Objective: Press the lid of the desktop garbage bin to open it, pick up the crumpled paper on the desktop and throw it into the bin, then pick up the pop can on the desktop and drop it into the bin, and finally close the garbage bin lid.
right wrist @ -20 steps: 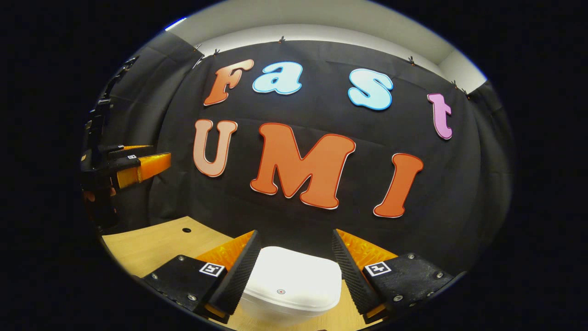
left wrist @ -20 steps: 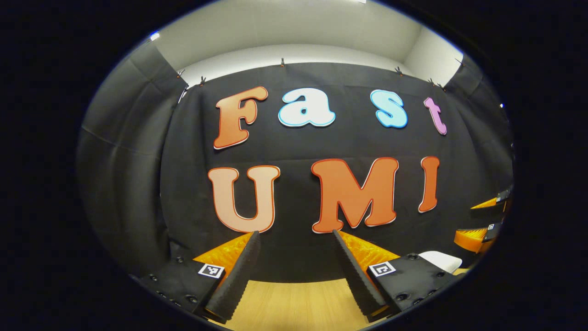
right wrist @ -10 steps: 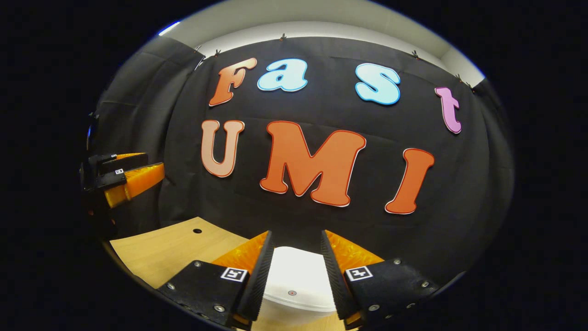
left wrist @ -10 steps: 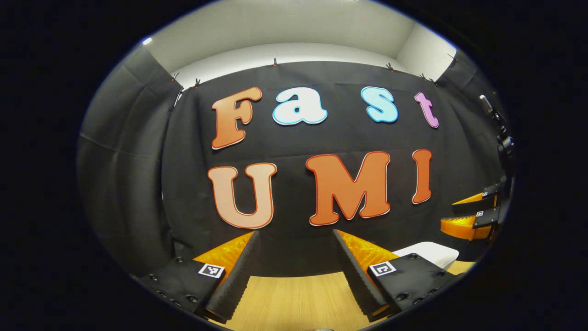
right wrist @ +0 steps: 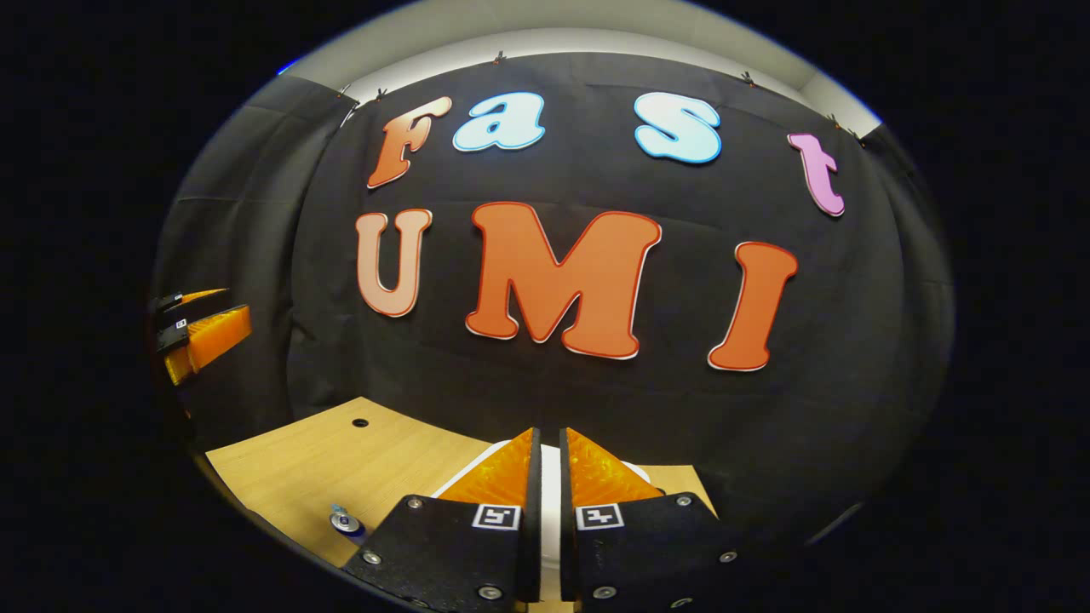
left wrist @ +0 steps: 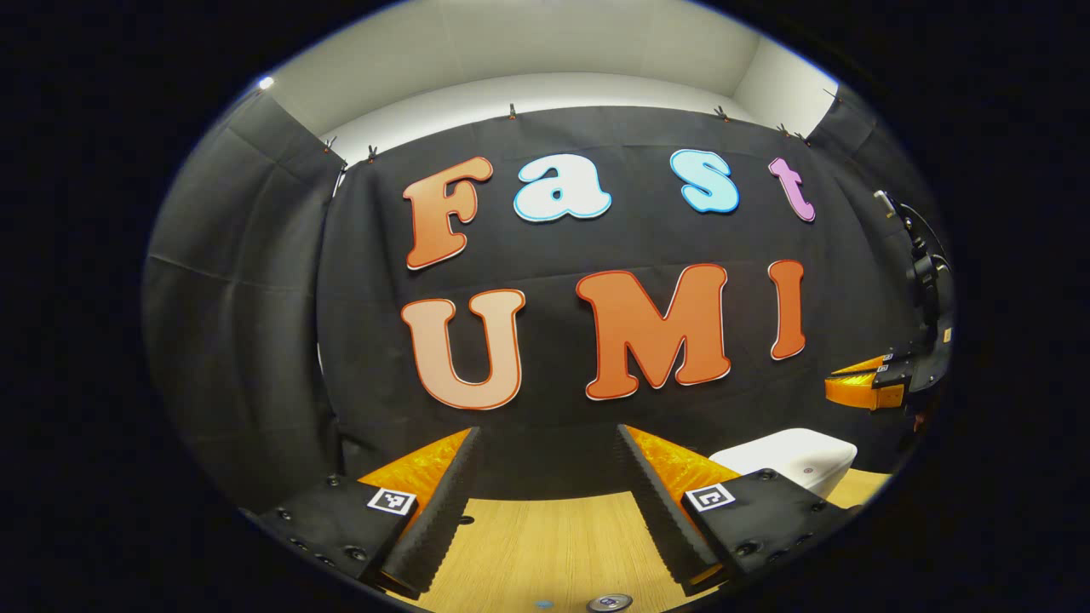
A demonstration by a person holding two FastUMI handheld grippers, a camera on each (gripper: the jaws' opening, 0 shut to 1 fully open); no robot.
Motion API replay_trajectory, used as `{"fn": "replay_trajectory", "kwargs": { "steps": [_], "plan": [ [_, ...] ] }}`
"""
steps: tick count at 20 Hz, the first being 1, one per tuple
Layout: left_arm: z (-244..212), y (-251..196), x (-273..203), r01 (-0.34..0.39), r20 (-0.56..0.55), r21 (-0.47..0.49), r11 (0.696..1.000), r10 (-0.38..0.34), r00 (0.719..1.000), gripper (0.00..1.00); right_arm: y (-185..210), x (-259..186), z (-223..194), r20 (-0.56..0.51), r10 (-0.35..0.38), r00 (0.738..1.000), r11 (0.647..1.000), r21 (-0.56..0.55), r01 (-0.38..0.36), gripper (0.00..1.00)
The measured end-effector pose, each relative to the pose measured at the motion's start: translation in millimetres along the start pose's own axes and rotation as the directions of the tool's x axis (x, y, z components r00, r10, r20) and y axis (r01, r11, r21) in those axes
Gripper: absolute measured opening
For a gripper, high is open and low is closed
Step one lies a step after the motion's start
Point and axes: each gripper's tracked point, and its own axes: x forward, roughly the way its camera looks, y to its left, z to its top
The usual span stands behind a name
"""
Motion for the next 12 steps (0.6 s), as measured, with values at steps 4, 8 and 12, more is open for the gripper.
{"fn": "replay_trajectory", "kwargs": {
  "steps": [4, 8, 12],
  "plan": [
    [-14, 4, -6, -0.021, -0.028, 0.026, 0.999, 0.022, 0.999, 1.0, 6, 9, -41, -0.085, 0.03, 0.996, 0.999, 0.032, -0.027, 0.02],
    [-30, 0, -14, -0.016, -0.067, 0.013, 1.0, 0.017, 0.998, 1.0, 9, 14, -73, -0.144, 0.035, 0.989, 0.999, 0.023, -0.032, 0.01],
    [-39, 4, -21, -0.025, -0.097, 0.015, 1.0, 0.026, 0.995, 0.94, 17, 13, -91, -0.184, 0.057, 0.981, 0.998, 0.034, -0.052, 0.01]
  ]
}}
